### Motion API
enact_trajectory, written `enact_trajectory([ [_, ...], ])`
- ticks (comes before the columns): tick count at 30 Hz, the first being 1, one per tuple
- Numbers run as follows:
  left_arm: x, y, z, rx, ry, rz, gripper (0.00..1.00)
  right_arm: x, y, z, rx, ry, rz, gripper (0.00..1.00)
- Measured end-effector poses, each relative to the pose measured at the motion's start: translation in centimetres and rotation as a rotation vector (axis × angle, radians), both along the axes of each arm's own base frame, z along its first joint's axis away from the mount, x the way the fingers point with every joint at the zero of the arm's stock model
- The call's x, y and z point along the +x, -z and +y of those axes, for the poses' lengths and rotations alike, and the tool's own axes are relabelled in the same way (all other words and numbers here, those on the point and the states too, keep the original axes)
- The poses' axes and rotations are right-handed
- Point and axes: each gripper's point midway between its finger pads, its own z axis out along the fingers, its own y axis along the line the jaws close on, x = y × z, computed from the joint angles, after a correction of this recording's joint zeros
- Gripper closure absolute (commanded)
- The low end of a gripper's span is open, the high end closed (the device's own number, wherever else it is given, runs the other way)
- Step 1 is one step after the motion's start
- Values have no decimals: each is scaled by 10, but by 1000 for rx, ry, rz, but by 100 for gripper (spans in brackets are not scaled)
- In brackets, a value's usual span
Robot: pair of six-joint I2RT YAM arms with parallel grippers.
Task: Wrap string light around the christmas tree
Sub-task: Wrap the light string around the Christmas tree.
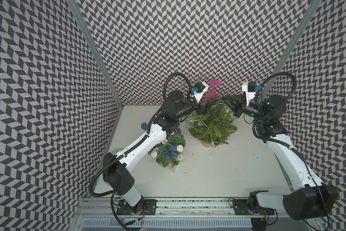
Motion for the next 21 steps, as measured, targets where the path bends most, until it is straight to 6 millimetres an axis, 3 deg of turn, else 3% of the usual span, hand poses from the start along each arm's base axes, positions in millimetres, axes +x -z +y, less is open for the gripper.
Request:
enact_trajectory([
  [5, -4, 4, -9, 38, 14, -16, 20, -4, -4, 2, 7, -22, -12, 100],
  [12, 5, 7, -25, 59, 25, -19, 19, -20, -3, 9, 0, -123, -34, 100],
  [21, 22, 10, -27, 30, -101, 39, 32, -33, 2, 13, -7, -201, -36, 100],
])
